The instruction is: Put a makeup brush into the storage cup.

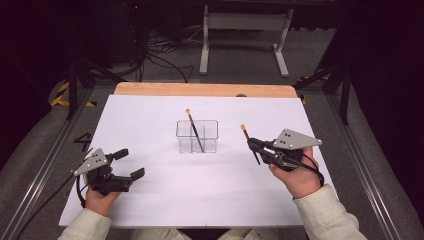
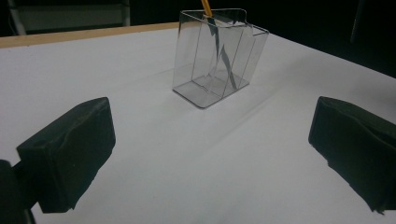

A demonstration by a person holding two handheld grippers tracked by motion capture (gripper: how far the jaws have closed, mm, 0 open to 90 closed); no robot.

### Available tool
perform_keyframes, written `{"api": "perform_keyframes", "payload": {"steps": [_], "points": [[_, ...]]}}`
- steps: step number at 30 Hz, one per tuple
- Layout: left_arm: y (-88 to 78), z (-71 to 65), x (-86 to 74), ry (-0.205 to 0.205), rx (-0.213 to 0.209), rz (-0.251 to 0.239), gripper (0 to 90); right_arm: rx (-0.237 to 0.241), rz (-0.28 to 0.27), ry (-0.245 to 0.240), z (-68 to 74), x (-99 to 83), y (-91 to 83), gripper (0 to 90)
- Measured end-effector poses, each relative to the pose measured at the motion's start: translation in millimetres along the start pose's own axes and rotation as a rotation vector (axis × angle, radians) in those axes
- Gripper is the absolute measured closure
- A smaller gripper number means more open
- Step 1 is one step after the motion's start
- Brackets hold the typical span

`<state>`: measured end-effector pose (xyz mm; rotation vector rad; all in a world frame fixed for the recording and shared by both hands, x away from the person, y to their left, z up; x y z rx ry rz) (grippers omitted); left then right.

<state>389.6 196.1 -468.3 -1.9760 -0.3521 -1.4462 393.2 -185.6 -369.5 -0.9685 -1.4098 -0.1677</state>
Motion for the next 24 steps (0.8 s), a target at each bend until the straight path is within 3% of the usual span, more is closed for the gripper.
{"api": "perform_keyframes", "payload": {"steps": [9, 10, 24], "points": [[-0.1, -0.1, 0.0, 0.000, -0.001, -0.001, 1.2, 0.036, -0.141, -0.058, 5.6, 10.4, -1.1, 83.4], [-0.1, -0.4, -0.1, -0.002, -0.001, 0.000, 1.2, 0.047, -0.183, -0.069, 8.4, 14.4, -2.3, 83.4], [-1.0, -0.4, 0.0, -0.003, -0.001, -0.006, 1.2, 0.099, -0.300, -0.022, 9.6, 26.3, 2.6, 83.3]]}}
Point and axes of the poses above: each handheld gripper's, and its own axes: y roughly forward along the jaws, x roughly out of its top, z roughly to its left, the point moved 8 cm from there along y, roughly forward along the jaws, and after that the axes turned 4 degrees about z, right-handed, at the moved point
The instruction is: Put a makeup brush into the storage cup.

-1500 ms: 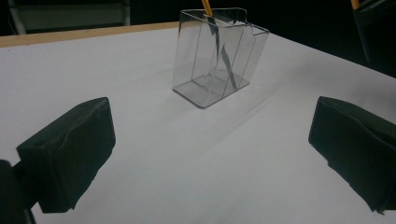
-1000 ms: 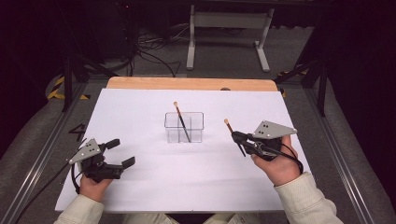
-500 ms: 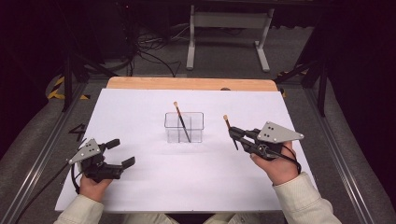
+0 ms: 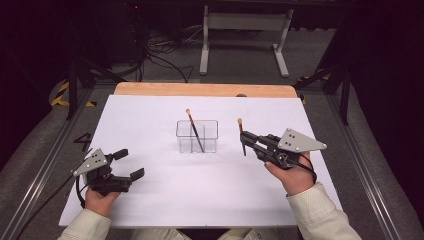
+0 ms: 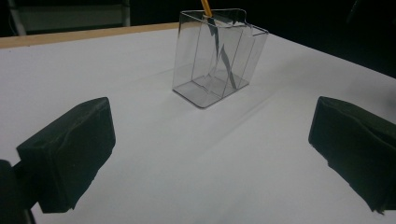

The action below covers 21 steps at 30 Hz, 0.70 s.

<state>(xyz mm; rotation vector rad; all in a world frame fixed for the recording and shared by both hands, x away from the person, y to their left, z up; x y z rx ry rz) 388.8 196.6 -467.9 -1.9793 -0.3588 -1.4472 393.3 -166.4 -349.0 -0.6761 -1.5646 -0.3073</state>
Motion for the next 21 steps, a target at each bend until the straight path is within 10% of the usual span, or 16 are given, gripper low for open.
{"api": "perform_keyframes", "payload": {"steps": [21], "points": [[-10.0, 1.4, -4.7, -0.013, 0.018, -0.002, 1.2, 0.073, -0.083, 0.042, 1.9, 16.5, 32.7, 83.3]]}}
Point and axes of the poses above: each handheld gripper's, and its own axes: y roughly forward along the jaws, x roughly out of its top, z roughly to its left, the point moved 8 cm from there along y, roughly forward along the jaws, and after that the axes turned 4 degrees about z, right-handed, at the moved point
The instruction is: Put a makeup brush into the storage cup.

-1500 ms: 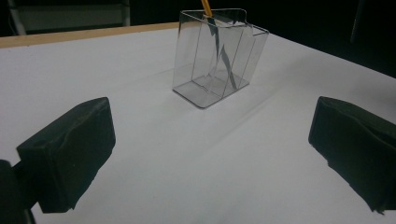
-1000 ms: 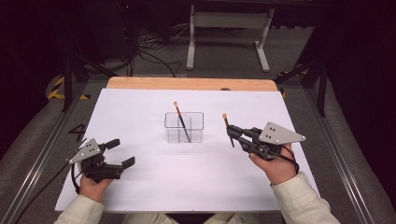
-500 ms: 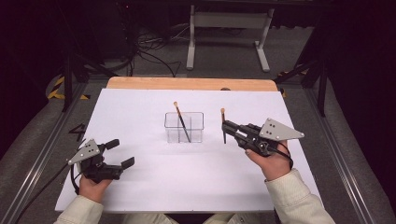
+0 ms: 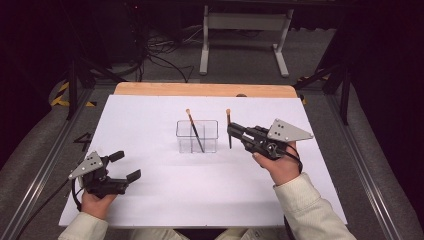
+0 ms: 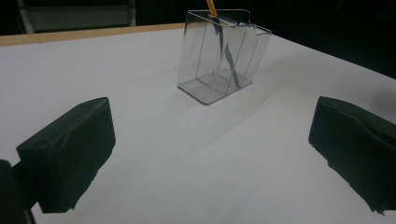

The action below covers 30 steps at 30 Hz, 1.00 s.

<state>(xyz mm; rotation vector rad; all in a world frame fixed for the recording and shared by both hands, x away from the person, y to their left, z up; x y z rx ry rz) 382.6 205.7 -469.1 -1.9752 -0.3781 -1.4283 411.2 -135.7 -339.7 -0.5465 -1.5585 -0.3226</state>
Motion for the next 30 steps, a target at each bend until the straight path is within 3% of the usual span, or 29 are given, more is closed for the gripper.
{"api": "perform_keyframes", "payload": {"steps": [16, 30], "points": [[-0.5, 0.2, 0.4, -0.002, -0.002, -0.009, 1.2, 0.012, -0.023, 0.012, -6.2, 9.9, 33.5, 83.3], [1.4, -0.3, 1.2, 0.003, -0.008, -0.006, 1.2, -0.010, -0.055, 0.031, -13.1, 15.5, 48.2, 83.3]]}}
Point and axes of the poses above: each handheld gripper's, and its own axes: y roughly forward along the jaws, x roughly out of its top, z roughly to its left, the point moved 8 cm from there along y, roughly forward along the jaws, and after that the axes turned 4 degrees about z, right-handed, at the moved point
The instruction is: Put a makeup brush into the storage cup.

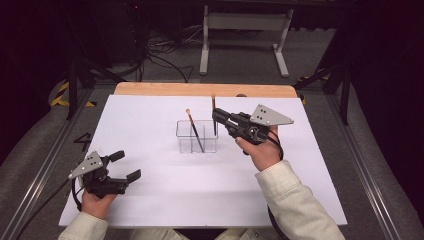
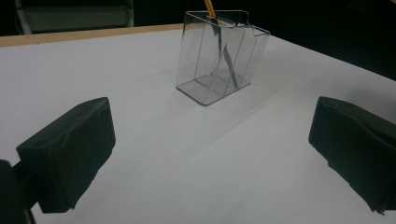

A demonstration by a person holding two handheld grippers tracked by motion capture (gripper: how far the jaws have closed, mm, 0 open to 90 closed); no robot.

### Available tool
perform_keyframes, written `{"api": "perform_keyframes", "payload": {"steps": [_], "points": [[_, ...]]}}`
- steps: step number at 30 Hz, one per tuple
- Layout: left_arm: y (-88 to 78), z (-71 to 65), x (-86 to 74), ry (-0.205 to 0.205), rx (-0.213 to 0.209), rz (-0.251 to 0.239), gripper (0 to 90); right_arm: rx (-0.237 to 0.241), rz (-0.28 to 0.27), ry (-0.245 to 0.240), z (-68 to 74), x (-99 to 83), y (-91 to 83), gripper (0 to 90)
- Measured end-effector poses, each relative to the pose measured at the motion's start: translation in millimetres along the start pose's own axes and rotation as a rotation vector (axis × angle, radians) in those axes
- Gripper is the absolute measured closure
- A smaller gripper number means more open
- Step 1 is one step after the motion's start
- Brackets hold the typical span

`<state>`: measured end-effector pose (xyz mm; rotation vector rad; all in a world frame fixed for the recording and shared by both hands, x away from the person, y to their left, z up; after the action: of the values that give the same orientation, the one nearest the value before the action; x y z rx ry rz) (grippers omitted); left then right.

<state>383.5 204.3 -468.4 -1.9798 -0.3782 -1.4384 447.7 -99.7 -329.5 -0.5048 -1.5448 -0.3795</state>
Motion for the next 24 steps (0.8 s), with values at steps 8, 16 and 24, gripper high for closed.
{"api": "perform_keyframes", "payload": {"steps": [8, 16, 24], "points": [[0.8, -0.1, 0.4, 0.000, -0.003, -0.001, 1.1, -0.019, -0.009, 0.022, -7.2, -2.1, 12.0, 83.3], [0.7, -0.1, 0.5, 0.000, -0.006, -0.002, 1.2, -0.025, -0.026, 0.056, -13.1, -4.6, 24.0, 83.3], [0.6, -0.2, 0.5, -0.001, -0.008, -0.002, 1.2, -0.025, -0.079, 0.083, -17.3, -4.0, 30.7, 83.3]]}}
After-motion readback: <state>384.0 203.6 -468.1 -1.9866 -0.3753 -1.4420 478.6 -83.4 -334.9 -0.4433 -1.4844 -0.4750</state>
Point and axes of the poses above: each handheld gripper's, and its own axes: y roughly forward along the jaws, x roughly out of its top, z roughly to its left, the point moved 8 cm from there along y, roughly forward along the jaws, and after that the axes turned 4 degrees about z, right-handed, at the moved point
